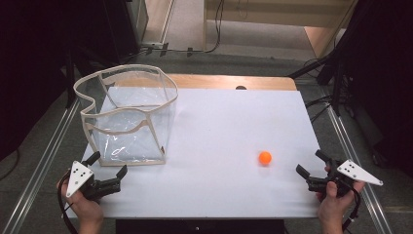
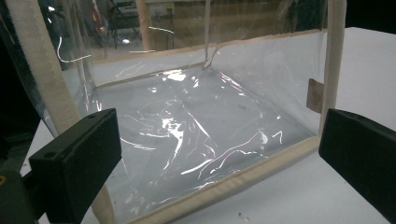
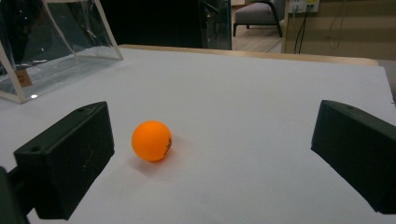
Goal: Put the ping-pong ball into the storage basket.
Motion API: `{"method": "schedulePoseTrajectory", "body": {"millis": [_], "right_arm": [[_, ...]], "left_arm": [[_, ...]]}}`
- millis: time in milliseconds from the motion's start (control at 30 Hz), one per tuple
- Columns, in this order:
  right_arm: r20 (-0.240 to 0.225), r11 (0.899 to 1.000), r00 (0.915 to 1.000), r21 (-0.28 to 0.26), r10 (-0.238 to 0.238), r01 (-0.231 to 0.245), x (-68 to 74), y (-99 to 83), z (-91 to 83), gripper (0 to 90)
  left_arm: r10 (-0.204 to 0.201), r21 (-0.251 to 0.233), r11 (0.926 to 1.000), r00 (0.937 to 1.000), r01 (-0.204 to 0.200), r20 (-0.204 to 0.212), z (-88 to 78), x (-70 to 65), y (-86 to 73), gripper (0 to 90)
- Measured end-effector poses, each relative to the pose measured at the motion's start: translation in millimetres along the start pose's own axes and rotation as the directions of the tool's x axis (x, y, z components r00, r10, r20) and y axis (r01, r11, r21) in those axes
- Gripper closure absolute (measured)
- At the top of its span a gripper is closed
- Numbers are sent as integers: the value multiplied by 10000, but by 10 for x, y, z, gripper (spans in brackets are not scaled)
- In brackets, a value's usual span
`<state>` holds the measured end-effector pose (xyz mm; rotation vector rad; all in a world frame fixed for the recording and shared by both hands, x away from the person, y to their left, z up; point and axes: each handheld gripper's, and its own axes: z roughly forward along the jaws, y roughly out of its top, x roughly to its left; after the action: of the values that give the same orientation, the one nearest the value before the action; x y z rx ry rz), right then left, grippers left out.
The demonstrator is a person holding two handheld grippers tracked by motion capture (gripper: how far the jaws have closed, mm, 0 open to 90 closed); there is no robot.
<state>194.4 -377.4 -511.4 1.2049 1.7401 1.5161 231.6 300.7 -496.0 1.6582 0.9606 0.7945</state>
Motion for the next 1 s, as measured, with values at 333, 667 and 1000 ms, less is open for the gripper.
{"method": "schedulePoseTrajectory", "body": {"millis": [333, 667, 1000], "right_arm": [[-376, 9984, 9991, 521, -216, 236, 15, 21, 58, 0], [-671, 9922, 9969, 1143, -418, 493, 75, 136, 155, 0], [-706, 9695, 9932, 2212, -922, 1057, 205, 290, 312, 0]], "left_arm": [[19, 88, 10000, 10000, -18, -30, 8, -2, -3, 0], [27, 136, 9999, 10000, -26, -95, 14, -3, -5, 0], [159, 132, 9998, 9998, -157, -153, 14, -21, -6, 0]]}}
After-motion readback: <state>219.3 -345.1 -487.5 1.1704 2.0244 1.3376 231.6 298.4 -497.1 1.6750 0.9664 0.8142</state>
